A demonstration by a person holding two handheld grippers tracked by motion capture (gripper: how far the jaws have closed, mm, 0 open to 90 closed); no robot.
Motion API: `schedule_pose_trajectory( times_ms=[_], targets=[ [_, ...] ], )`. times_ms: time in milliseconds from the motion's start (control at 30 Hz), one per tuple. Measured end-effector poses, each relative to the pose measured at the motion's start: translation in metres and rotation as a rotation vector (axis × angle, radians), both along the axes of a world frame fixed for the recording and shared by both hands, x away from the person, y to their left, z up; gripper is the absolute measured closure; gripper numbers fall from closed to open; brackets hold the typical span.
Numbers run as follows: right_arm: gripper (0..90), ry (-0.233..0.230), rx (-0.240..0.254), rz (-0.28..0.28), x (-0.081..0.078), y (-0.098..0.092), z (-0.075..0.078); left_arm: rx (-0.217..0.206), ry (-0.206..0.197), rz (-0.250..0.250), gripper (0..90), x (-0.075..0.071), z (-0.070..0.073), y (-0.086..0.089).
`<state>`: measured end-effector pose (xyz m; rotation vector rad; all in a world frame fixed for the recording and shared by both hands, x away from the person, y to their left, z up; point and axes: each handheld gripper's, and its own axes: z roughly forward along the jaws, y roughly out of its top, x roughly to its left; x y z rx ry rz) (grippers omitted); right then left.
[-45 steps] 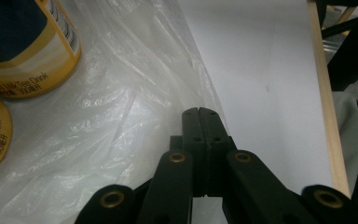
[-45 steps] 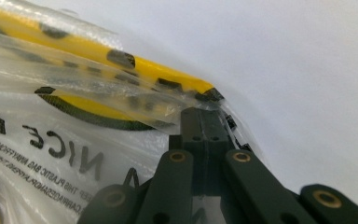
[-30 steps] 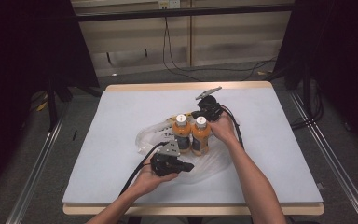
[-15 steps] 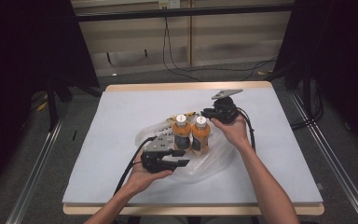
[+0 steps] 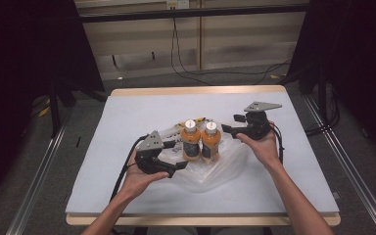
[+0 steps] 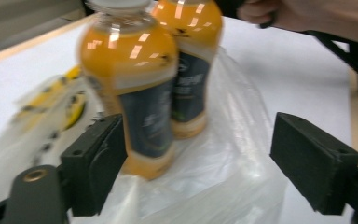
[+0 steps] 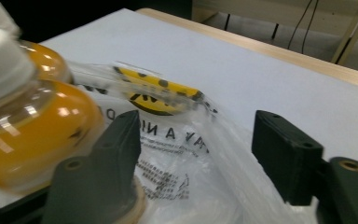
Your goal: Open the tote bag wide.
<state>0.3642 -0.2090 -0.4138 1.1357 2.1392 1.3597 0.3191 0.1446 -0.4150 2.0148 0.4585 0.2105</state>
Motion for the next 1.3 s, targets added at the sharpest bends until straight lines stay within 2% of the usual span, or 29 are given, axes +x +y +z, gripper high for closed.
schedule_pose_trajectory(
  times_ms=[33, 67, 167, 267, 367, 467, 567, 600, 667, 700, 800, 967, 1000, 1033, 1133, 1200, 1267, 1300],
  targets=[
    [25.7, -0.007, 0.006, 0.0, -0.005, -0.003, 0.002, 0.007, -0.007, 0.011, 14.9, 0.0, 0.002, 0.005],
    [22.0, -0.011, 0.006, -0.009, -0.009, -0.005, 0.003, -0.004, -0.007, 0.022, 13.5, 0.001, 0.002, 0.009],
    [17.4, -0.033, 0.012, -0.019, -0.023, -0.012, 0.006, -0.014, 0.001, 0.065, 10.9, 0.001, 0.003, 0.023],
    [15.6, -0.036, 0.028, -0.034, -0.036, -0.02, 0.008, 0.005, 0.025, 0.095, 10.7, 0.002, 0.003, 0.034],
    [14.7, -0.036, 0.037, -0.043, -0.048, -0.027, 0.008, 0.007, 0.019, 0.108, 10.6, 0.0, 0.004, 0.043],
    [14.1, -0.037, 0.026, -0.058, -0.062, -0.036, 0.007, 0.005, 0.013, 0.116, 8.4, -0.002, 0.005, 0.054],
    [14.0, -0.035, 0.026, -0.061, -0.075, -0.044, 0.006, -0.002, 0.002, 0.155, 8.5, -0.006, 0.003, 0.064],
    [14.1, -0.034, 0.025, -0.062, -0.08, -0.046, 0.006, 0.009, -0.002, 0.172, 8.6, -0.007, 0.002, 0.068],
    [16.4, -0.038, 0.015, -0.065, -0.089, -0.051, 0.005, 0.008, 0.033, 0.168, 9.0, -0.009, -0.002, 0.075],
    [17.3, -0.04, 0.016, -0.066, -0.094, -0.053, 0.005, 0.007, 0.031, 0.176, 9.5, -0.012, -0.005, 0.078],
    [17.3, -0.033, 0.021, -0.071, -0.107, -0.06, 0.0, 0.049, 0.032, 0.185, 9.6, -0.019, -0.013, 0.084],
    [13.1, -0.034, 0.005, -0.106, -0.126, -0.071, -0.007, 0.014, 0.059, 0.236, 5.9, -0.029, -0.021, 0.102],
    [11.9, -0.038, -0.013, -0.113, -0.129, -0.074, -0.007, 0.017, 0.062, 0.24, 5.7, -0.03, -0.022, 0.104],
    [11.1, -0.031, -0.014, -0.117, -0.132, -0.077, -0.008, 0.009, 0.081, 0.232, 5.3, -0.032, -0.024, 0.107],
    [10.4, -0.017, -0.013, -0.143, -0.143, -0.084, -0.013, 0.001, 0.094, 0.252, 4.7, -0.038, -0.031, 0.118],
    [10.2, -0.013, -0.01, -0.153, -0.151, -0.089, -0.018, 0.008, 0.095, 0.264, 3.8, -0.04, -0.035, 0.122],
    [9.9, -0.018, 0.017, -0.177, -0.157, -0.093, -0.023, 0.009, 0.1, 0.274, 3.8, -0.041, -0.039, 0.124],
    [9.6, -0.02, 0.028, -0.189, -0.16, -0.095, -0.025, 0.027, 0.097, 0.281, 3.9, -0.041, -0.041, 0.124]
  ],
)
